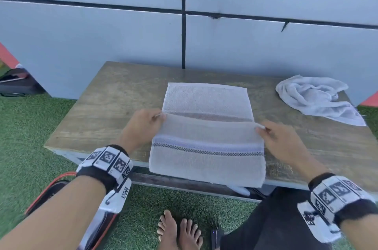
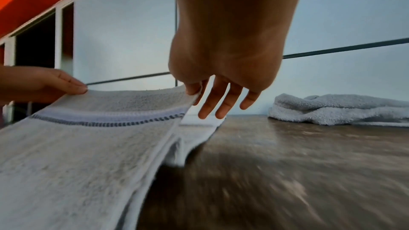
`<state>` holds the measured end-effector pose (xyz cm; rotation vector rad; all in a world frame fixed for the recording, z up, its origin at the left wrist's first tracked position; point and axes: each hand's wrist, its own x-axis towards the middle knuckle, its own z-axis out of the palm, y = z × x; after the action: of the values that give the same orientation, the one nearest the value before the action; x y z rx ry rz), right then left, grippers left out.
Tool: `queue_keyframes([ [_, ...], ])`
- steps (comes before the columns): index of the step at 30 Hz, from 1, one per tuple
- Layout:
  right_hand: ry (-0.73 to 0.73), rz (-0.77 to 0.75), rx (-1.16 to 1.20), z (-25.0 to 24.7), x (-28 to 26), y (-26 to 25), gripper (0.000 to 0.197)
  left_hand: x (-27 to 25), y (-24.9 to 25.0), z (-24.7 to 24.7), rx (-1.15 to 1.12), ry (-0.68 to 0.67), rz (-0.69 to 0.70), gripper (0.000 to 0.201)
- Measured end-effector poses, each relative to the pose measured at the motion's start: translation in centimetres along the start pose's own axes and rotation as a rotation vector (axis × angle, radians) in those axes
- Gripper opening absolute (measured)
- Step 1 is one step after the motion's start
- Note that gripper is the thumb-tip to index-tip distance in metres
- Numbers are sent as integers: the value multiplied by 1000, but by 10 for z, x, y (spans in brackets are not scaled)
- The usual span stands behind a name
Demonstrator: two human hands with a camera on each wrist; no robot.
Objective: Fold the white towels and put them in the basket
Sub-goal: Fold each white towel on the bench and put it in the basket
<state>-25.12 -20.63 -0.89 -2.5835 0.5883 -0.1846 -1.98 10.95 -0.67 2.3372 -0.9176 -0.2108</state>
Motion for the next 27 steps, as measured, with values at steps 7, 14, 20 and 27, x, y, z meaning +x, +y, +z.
queue_keyframes([
  [7, 199, 167, 107, -10, 100, -16, 37, 102, 14, -14, -61, 193, -42, 39],
  [14, 173, 252, -37, -2, 172, -9, 39, 161, -8, 0, 12, 186, -166, 27],
  [20, 145, 326, -104, 19, 191, 9, 23, 177, -25, 21, 75, 150, -202, 19],
  [27, 155, 240, -141, 28, 199, 18, 8, 184, -35, 32, 137, 126, -73, 14],
])
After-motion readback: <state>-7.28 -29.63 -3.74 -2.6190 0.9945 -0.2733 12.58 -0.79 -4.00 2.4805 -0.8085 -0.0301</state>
